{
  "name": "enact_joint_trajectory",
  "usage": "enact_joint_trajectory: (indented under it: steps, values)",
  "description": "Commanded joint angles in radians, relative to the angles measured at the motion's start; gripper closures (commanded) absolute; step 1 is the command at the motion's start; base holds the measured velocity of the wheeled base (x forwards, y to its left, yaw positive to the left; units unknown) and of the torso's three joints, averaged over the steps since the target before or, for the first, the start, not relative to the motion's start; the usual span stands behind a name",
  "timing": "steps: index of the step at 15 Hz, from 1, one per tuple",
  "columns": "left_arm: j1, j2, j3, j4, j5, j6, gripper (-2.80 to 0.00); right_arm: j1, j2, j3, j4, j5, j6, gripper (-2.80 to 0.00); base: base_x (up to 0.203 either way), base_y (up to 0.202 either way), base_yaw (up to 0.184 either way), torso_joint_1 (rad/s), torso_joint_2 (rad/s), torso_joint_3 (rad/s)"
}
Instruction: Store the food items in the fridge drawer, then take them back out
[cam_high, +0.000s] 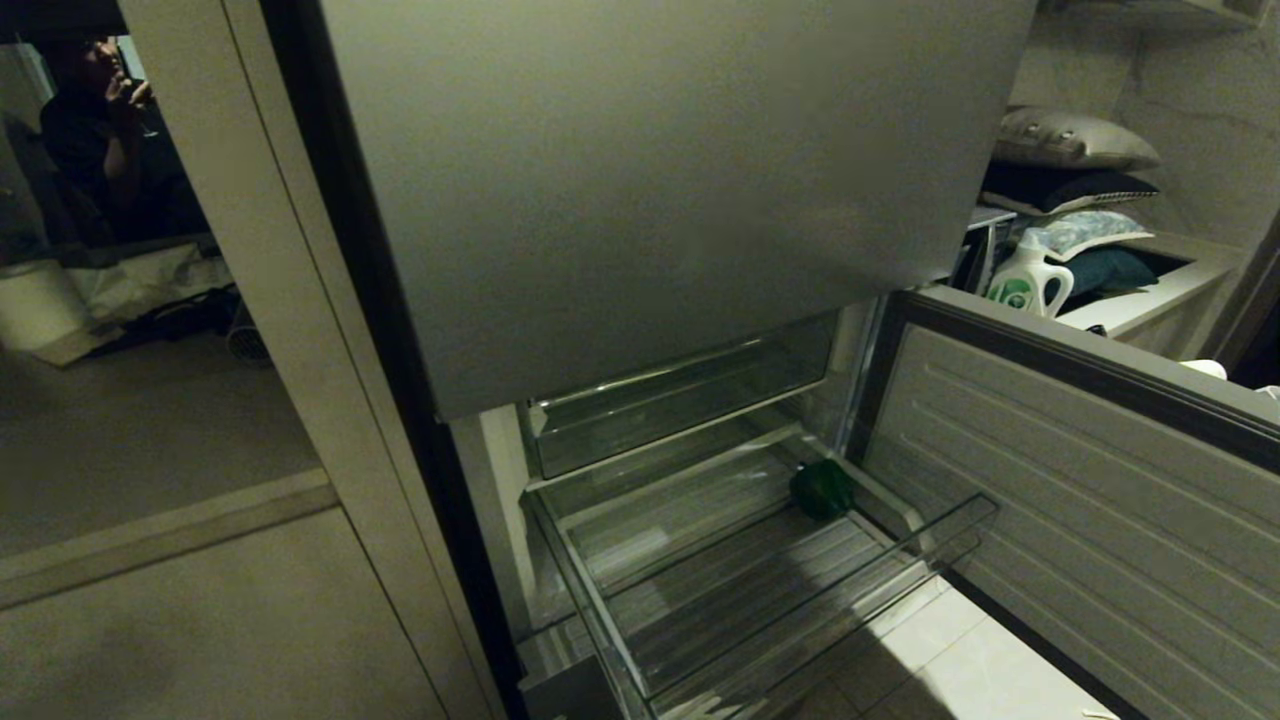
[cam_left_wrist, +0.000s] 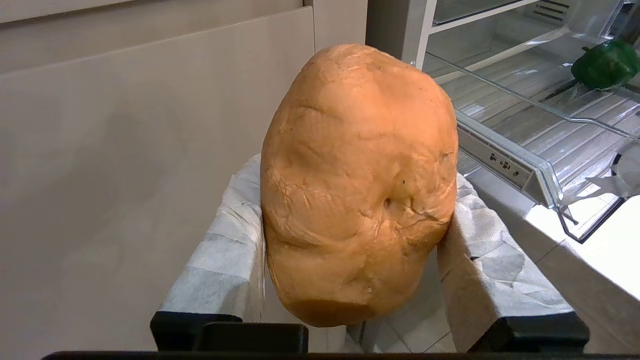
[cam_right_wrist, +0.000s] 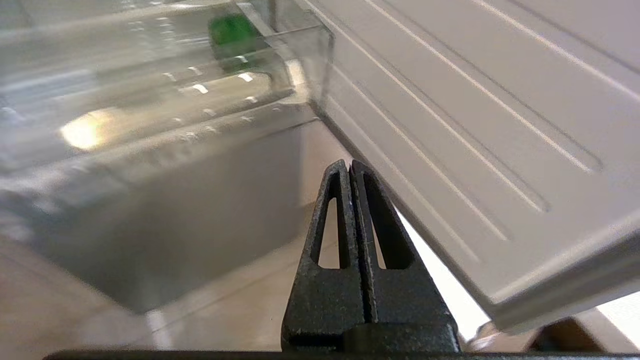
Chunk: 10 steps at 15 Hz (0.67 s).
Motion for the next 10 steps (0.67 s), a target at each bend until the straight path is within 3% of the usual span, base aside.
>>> enact_joint_trajectory:
  steps: [1, 4, 10]
  values:
    - [0.0, 0.002, 0.001, -0.002, 0.0, -0.009, 0.0, -0.001, -0.194, 0.077, -0.016, 0.018, -0.028, 0.0, 0.0, 0.0, 0.0, 0.0, 0.0, 0.0]
    - [0.0, 0.002, 0.001, -0.002, 0.0, -0.01, 0.0, 0.005, -0.219, 0.22, -0.24, 0.056, -0.018, 0.0, 0.0, 0.0, 0.0, 0.0, 0.0, 0.0]
    - [0.0, 0.002, 0.001, -0.002, 0.0, -0.014, 0.0, 0.006, -0.214, 0.215, -0.23, 0.063, -0.014, 0.0, 0.0, 0.0, 0.0, 0.0, 0.0, 0.0]
